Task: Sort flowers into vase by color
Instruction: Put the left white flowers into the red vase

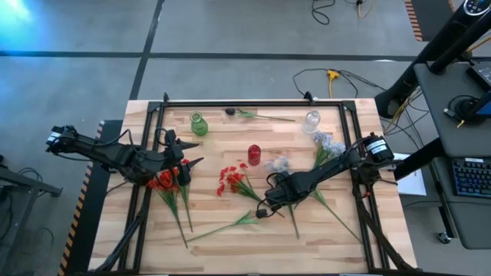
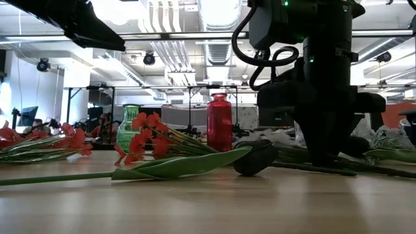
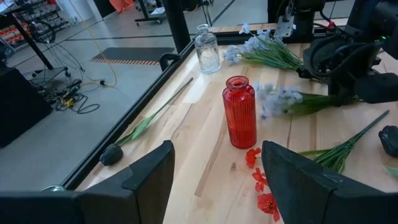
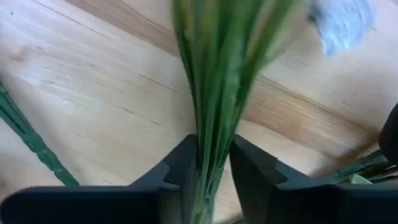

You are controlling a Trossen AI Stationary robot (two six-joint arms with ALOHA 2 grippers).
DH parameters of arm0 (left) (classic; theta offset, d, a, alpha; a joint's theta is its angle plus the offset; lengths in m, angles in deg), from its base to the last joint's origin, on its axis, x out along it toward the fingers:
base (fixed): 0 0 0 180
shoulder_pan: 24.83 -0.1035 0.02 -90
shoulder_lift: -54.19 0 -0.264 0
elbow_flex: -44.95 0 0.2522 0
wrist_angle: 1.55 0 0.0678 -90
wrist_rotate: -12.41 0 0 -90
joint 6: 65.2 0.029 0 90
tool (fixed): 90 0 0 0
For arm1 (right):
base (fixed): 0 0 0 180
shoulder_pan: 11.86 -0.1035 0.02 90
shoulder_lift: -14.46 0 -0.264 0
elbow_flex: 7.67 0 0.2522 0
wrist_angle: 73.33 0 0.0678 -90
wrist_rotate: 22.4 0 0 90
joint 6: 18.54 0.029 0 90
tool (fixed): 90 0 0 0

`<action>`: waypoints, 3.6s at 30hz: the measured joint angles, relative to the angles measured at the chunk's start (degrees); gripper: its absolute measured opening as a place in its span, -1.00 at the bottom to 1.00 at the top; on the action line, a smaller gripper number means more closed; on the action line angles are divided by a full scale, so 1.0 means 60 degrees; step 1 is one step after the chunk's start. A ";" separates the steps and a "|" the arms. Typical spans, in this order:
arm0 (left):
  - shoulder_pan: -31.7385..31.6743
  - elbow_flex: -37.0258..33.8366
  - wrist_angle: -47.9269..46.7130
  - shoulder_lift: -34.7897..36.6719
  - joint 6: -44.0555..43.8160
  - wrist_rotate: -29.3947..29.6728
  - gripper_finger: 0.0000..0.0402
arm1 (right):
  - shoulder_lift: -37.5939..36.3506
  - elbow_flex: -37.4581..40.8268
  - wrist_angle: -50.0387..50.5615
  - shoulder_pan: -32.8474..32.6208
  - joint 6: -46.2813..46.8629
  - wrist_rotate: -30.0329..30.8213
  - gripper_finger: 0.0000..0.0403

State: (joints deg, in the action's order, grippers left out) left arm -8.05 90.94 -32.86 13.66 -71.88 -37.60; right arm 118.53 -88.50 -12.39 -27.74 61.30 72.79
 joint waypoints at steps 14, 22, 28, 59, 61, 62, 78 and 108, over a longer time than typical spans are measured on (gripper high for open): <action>0.0002 0.0000 0.0305 -0.0201 0.0003 -0.0004 0.11 | -0.0076 0.0009 0.0069 0.0004 -0.0492 0.0420 -0.90; 0.0002 0.0000 0.0394 -0.0354 0.0001 -0.0004 0.11 | -0.0912 0.0000 0.0022 -0.0117 -0.0947 0.0446 -0.91; -0.0001 0.0000 0.0431 -0.0376 -0.0016 -0.0004 0.11 | -0.1651 0.0000 -0.0001 -0.0339 -0.1090 0.1166 -0.91; 0.0012 -0.0076 0.2232 -0.1191 -0.3062 -0.0573 0.11 | -0.2160 0.2615 -0.9642 -0.0925 -1.0078 0.3253 -0.91; 0.0009 -0.0076 0.2592 -0.1265 -0.3042 -0.0499 0.11 | -0.2182 0.2979 -1.0263 -0.0899 -1.0308 0.2944 -0.91; 0.0009 -0.0076 0.2661 -0.1292 -0.3035 -0.0485 0.11 | -0.2187 0.3146 -1.0564 -0.0872 -1.0408 0.2824 -0.91; 0.0014 -0.0080 0.6864 -0.3201 -0.0807 -0.1848 0.11 | -0.2965 0.3854 -1.1774 -0.0761 -1.1931 0.2900 -0.91; 0.0738 -0.0080 1.3398 -0.7343 0.0027 -0.3340 0.40 | -0.2951 0.5468 -1.6984 -0.1351 -1.2691 0.2811 -0.91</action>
State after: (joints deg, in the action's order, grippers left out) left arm -3.62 90.46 47.53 -30.40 -71.72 -57.65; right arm 100.83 -55.69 -114.30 -35.85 -14.84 89.66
